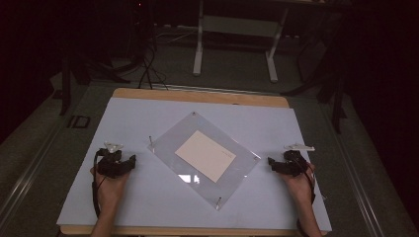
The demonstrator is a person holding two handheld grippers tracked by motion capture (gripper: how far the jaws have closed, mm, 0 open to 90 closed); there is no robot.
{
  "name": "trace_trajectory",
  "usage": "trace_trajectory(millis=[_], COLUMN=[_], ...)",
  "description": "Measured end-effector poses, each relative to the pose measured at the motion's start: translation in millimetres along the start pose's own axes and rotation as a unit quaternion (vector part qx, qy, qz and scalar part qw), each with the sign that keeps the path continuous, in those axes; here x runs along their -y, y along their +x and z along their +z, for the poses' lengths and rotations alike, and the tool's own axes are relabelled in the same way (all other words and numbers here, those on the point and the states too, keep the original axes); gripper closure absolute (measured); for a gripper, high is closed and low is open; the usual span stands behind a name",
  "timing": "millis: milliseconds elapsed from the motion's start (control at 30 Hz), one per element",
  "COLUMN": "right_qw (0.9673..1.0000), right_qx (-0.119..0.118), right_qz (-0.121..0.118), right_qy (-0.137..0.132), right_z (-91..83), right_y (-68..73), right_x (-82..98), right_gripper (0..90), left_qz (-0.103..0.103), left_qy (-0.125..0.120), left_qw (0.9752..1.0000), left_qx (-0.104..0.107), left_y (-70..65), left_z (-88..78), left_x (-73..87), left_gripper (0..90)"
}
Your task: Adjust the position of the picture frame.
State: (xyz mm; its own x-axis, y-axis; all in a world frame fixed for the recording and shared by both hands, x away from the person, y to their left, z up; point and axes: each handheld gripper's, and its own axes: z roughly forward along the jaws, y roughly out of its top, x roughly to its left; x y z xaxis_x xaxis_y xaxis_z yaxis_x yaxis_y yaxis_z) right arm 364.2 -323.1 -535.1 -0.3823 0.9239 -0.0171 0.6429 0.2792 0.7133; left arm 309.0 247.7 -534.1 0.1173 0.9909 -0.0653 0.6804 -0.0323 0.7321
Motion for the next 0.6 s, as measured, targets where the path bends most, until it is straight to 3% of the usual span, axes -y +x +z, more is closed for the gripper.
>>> trace_trajectory(millis=[100, 167, 267, 400, 567, 600], right_qw=[0.9989, 0.9976, 0.996, 0.9931, 0.9898, 0.988], right_qx=[-0.017, -0.038, -0.056, -0.083, -0.11, -0.125], right_qz=[-0.037, -0.047, -0.057, -0.07, -0.077, -0.077], right_qy=[-0.022, -0.033, -0.041, -0.044, -0.046, -0.049], right_z=[-7.5, -13.0, -17.4, -19.2, -19.4, -20.0], right_y=[8.8, 12.3, 17.4, 25.0, 30.9, 34.3], right_x=[-0.2, -2.0, -3.8, -4.9, -4.4, -5.0], right_gripper=[42.8, 47.6, 49.1, 50.6, 53.0, 54.1], left_qz=[0.012, 0.015, 0.012, 0.041, 0.048, 0.049], left_qy=[-0.032, -0.035, -0.045, -0.044, -0.048, -0.049], left_qw=[0.999, 0.9986, 0.9958, 0.9941, 0.9925, 0.9921], left_qx=[0.028, 0.037, 0.078, 0.09, 0.102, 0.105], left_y=[4.7, 6.0, 8.3, 3.8, 2.7, 2.8], left_z=[-12.5, -13.7, -16.5, -18.9, -19.9, -20.1], left_x=[-5.3, -5.7, -6.8, -9.0, -9.7, -10.0], left_gripper=[48.8, 49.6, 50.4, 55.1, 56.7, 56.9])
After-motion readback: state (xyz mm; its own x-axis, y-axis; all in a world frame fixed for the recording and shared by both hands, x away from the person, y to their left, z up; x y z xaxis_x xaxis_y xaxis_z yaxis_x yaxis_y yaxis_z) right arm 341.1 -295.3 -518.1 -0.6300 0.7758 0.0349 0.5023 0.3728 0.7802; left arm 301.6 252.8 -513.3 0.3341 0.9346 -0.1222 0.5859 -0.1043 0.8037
